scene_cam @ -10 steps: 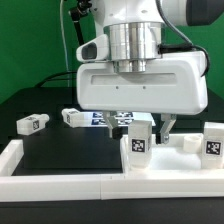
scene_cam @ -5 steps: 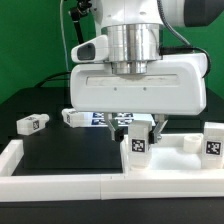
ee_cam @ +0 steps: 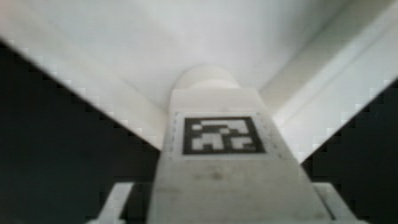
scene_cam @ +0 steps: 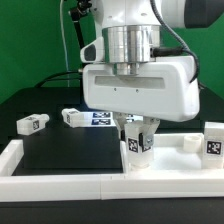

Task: Assemble square table

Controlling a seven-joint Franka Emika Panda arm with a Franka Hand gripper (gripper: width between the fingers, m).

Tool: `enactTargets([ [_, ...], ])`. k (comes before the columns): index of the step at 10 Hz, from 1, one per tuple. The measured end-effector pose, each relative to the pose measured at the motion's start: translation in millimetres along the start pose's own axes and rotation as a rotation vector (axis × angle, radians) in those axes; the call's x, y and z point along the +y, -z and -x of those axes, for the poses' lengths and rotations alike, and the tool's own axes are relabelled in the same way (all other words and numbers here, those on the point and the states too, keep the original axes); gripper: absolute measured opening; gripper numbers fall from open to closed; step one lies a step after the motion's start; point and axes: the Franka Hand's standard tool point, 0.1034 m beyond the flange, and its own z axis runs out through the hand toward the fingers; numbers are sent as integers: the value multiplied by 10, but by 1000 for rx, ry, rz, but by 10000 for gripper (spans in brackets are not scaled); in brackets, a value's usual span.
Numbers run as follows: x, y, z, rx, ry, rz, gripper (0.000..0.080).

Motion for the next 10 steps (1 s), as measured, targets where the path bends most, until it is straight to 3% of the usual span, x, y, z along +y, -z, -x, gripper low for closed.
enactTargets([
  [2, 25, 0, -15, -32, -360, 30, 288],
  [5, 25, -22, 23, -74, -952, 13, 290],
  [8, 20, -26, 42, -68, -914, 19, 291],
  [9, -22, -28, 125, -33, -738, 41, 506],
  [10, -75, -21, 196, -16, -583, 50, 506],
])
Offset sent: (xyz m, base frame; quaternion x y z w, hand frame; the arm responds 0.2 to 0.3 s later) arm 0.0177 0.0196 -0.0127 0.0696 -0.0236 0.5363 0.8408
